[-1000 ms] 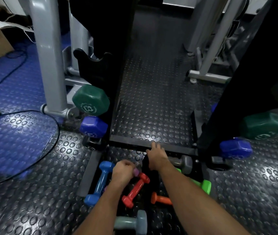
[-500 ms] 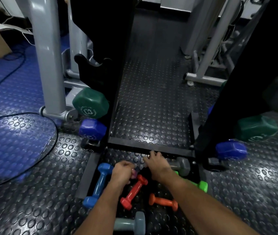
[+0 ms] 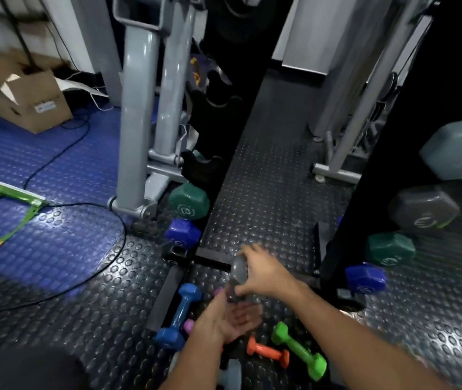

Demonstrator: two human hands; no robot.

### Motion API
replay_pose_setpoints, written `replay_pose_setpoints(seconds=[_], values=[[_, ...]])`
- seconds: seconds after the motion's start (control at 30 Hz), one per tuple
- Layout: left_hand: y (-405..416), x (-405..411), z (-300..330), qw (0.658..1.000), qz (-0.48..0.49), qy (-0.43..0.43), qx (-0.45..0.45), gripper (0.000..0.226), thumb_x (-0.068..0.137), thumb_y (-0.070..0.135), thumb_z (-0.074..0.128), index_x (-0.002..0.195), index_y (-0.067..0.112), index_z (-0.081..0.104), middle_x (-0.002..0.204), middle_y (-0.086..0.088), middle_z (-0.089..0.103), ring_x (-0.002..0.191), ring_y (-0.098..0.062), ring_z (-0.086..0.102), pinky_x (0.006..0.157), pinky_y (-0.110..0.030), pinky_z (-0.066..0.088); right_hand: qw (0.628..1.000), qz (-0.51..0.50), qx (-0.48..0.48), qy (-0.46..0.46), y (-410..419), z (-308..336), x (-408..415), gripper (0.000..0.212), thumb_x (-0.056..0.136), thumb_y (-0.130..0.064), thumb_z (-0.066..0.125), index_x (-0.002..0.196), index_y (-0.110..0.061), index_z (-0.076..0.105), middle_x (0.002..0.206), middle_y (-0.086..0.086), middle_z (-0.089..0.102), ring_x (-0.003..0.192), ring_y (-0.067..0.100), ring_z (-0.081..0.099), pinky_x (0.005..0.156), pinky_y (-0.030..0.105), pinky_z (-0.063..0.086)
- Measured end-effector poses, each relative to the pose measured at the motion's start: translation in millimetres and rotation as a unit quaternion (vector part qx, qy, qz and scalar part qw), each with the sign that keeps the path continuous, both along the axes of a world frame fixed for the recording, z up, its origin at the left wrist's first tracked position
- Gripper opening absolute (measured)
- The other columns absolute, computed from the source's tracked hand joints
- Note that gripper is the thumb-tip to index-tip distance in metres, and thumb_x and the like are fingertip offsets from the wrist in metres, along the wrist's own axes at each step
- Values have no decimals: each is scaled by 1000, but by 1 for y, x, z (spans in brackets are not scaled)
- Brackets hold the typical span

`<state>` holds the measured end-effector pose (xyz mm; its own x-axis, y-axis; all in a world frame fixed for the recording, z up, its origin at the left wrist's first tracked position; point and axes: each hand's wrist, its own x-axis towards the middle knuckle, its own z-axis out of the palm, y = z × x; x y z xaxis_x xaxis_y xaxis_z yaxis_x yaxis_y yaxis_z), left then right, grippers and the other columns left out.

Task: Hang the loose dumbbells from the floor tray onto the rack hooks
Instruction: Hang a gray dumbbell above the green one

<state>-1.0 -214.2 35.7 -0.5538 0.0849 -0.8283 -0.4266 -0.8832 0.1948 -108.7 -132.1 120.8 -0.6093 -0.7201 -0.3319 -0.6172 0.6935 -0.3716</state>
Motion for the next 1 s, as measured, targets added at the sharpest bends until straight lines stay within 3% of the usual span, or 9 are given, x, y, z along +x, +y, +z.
replay_pose_setpoints(seconds=[0.13, 0.27, 0.33, 0.43, 0.53, 0.6, 0.73, 0.87, 1.0], values=[[-11, 9, 27, 989, 146, -22, -3, 31, 103, 30, 45, 96, 8, 67, 75, -15, 75, 63, -29, 74, 59, -39, 61, 993, 109, -32, 20, -19, 10, 34, 77, 62, -45, 87, 125, -25, 47, 117, -5, 44, 104, 21, 58, 91, 41, 51], [-25, 28, 26, 979, 203, 4, -6, 20, 94, 13, 58, 89, 27, 71, 87, -6, 75, 69, -9, 71, 60, -28, 57, 985, 154, -69, 24, -28, 22, 50, 77, 62, -46, 83, 128, -28, 48, 118, -11, 46, 102, 15, 58, 89, 40, 54], [-18, 46, 36, 975, 219, 30, -29, 23, 94, 1, 57, 105, 18, 69, 80, -4, 76, 59, 1, 69, 53, -19, 55, 979, 180, -88, 26, -32, 28, 58, 76, 64, -49, 82, 130, -30, 48, 121, -14, 47, 105, 13, 58, 90, 37, 55], [-19, 61, 67, 965, 233, 75, -96, 25, 107, 7, 38, 115, 3, 61, 90, -12, 71, 70, -8, 73, 55, -23, 57, 970, 204, -124, 36, -38, 40, 68, 76, 66, -50, 80, 133, -32, 48, 130, -17, 49, 113, 10, 57, 97, 31, 51], [-48, 49, 80, 944, 318, 32, -84, 37, 103, 31, 47, 106, 0, 66, 86, -22, 74, 82, -32, 69, 60, -38, 56, 964, 162, -207, 38, -42, 55, 74, 74, 66, -47, 79, 133, -34, 51, 129, -22, 49, 112, 3, 57, 96, 30, 53], [-71, 38, 87, 925, 365, -7, -108, 49, 91, 39, 60, 115, -2, 67, 107, -26, 73, 93, -40, 70, 64, -43, 59, 953, 133, -269, 26, -45, 67, 77, 74, 67, -43, 79, 135, -30, 53, 133, -21, 49, 117, 1, 57, 99, 28, 52], [-107, 31, 119, 907, 384, 49, -166, 65, 79, 47, 72, 126, 2, 65, 121, -25, 69, 102, -39, 71, 74, -49, 60, 931, 87, -354, 12, -59, 91, 85, 80, 74, -45, 79, 147, -35, 48, 144, -15, 40, 126, 1, 54, 107, 25, 48], [-137, 19, 178, 887, 379, 66, -255, 40, 86, 35, 75, 108, 1, 71, 99, -23, 75, 82, -37, 75, 72, -53, 63, 930, 34, -365, -29, -72, 125, 83, 85, 83, -51, 78, 154, -55, 31, 136, -19, 42, 121, -4, 52, 105, 11, 42], [-169, 3, 220, 870, 328, 95, -356, 38, 81, 25, 81, 113, 6, 74, 97, -14, 77, 82, -29, 73, 69, -42, 63, 881, -78, -443, -144, -87, 141, 71, 80, 89, -23, 81, 158, -33, 40, 133, -11, 60, 108, -9, 64, 92, 12, 53]])
